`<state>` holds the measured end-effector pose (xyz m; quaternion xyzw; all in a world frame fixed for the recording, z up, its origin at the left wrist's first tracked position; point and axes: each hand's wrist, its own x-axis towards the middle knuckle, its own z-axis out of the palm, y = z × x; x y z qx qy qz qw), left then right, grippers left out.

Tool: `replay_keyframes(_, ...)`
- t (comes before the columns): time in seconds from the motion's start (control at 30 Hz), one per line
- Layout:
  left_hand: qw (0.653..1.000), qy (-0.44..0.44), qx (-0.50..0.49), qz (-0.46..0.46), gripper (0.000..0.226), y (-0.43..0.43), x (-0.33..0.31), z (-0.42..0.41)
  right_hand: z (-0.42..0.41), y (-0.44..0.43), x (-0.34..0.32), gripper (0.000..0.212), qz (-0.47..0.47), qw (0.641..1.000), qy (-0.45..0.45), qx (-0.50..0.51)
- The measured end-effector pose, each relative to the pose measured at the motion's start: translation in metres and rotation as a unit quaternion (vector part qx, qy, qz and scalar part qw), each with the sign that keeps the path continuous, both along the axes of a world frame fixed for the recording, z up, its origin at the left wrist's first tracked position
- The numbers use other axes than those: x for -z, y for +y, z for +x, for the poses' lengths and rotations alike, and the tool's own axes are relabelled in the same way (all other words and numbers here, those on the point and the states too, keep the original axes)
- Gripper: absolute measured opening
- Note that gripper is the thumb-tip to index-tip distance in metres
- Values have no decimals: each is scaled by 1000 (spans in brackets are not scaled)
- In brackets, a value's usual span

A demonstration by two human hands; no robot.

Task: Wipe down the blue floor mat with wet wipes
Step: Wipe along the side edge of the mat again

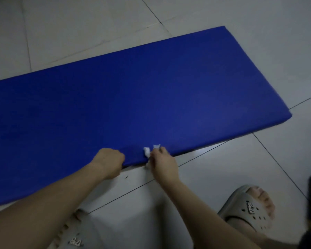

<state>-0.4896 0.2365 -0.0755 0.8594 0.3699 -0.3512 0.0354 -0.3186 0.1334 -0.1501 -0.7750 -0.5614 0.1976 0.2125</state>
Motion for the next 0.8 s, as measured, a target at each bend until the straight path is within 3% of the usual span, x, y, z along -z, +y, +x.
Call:
replay_keyframes(0.07,1000,-1,-25,9,17,0,3,-21,-30,-2,8,42,8,999,-22,-36)
replay_keyframes(0.17,992,-89,-90,-22,35,-2,17,-17,-43,-1,14,17,-5,997,-45,-61)
replay_keyframes(0.27,976,-118,-163,-83,42,3,35,1,-24,4,13,20,19,996,-68,-56)
replay_keyframes(0.47,972,-83,-177,-131,38,14,42,7,98,-16,0,27,-33,990,-76,116)
replay_keyframes(0.6,975,-80,-170,-115,43,12,44,9,87,-8,4,23,-35,974,-32,221)
replay_keyframes(0.7,976,-75,-173,-113,46,11,45,9,33,-7,10,20,-30,987,6,159)
replay_keyframes(0.8,976,-68,-177,-105,48,11,45,11,-24,-2,12,15,30,999,-27,27)
